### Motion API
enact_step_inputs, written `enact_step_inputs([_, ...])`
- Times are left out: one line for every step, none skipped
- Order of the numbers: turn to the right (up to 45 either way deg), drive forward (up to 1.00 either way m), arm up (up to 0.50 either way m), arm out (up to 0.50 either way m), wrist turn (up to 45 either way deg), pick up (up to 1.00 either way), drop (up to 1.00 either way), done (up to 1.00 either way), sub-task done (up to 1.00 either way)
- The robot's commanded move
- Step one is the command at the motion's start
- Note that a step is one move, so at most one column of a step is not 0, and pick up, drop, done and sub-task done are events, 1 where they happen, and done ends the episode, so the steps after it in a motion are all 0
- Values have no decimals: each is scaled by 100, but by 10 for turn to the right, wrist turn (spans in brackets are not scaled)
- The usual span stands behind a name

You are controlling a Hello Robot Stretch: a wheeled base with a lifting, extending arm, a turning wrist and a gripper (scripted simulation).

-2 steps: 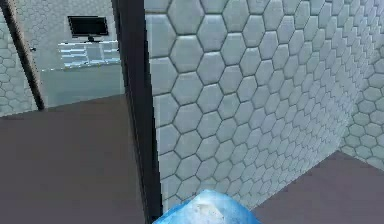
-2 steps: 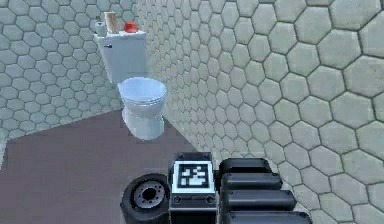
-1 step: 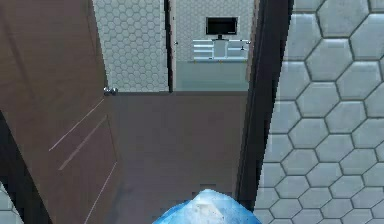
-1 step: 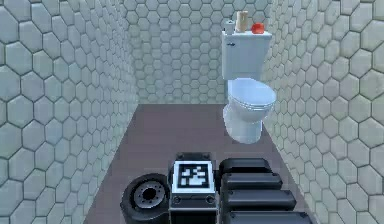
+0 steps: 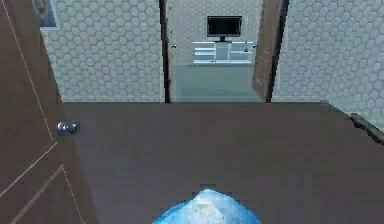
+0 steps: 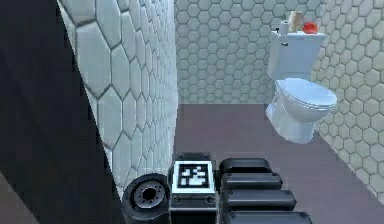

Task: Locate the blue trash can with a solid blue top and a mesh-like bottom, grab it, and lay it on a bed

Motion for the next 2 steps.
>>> enact_step_inputs([-90,0,0,0,0,0,0,0,0])
enact_step_inputs([0,100,0,0,0,0,0,0,0])
